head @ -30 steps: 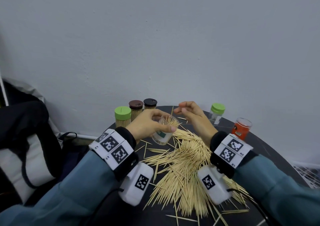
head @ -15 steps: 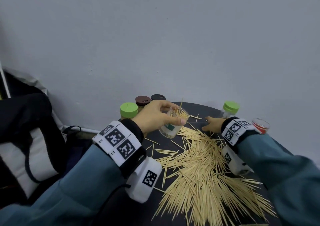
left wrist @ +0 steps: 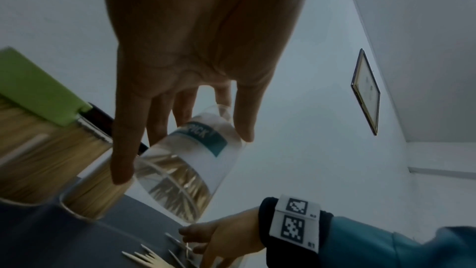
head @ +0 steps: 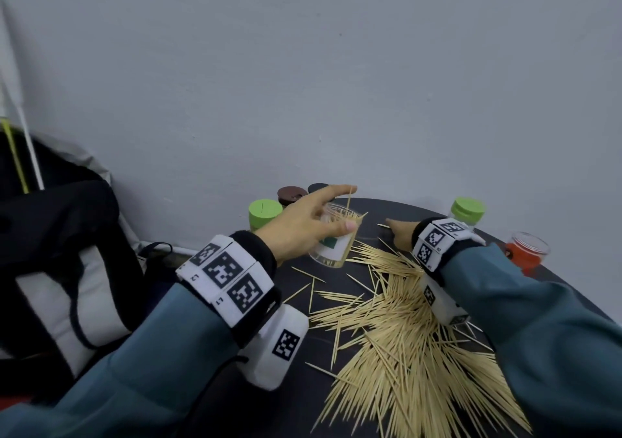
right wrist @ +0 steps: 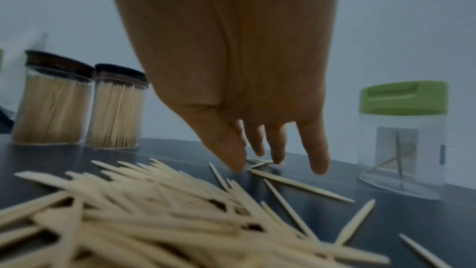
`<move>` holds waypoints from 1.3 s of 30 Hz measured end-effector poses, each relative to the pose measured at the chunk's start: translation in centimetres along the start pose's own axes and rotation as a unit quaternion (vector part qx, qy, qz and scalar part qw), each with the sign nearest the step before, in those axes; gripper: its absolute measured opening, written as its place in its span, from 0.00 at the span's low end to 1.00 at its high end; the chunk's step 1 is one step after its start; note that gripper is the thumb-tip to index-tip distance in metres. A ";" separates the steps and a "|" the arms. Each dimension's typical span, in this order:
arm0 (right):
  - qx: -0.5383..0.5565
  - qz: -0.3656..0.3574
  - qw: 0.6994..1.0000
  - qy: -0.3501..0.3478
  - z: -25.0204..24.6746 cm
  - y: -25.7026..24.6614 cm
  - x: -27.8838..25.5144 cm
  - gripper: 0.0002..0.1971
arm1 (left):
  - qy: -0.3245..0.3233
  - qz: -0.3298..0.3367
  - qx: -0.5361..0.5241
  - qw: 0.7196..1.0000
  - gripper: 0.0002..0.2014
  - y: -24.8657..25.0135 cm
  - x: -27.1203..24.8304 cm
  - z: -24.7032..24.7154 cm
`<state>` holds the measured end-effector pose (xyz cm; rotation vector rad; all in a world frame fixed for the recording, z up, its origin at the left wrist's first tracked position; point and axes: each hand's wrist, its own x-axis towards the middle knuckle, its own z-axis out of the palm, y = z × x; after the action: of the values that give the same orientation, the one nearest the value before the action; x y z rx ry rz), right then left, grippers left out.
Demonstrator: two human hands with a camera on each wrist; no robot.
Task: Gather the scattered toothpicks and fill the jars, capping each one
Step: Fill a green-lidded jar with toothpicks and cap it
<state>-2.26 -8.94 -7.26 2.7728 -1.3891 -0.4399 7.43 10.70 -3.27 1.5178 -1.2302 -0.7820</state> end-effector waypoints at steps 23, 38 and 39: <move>-0.059 -0.086 0.993 -0.050 -0.7 -1.9 -6.5 0.23 | 0.057 -0.010 0.053 0.997 0.16 0.9 -6.2 -4.9; -0.045 -0.113 0.991 -0.056 0.6 -3.0 -9.8 0.26 | 0.061 -0.021 0.053 0.997 0.19 1.8 -7.5 -4.7; -0.048 -0.118 0.990 -0.057 0.8 -3.0 -10.0 0.28 | 0.060 -0.021 0.060 0.996 0.22 1.7 -7.4 -4.6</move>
<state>-5.79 0.79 -5.98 2.8834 -1.0276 -0.6617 9.04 19.16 -0.96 1.6695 -1.1764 -0.6439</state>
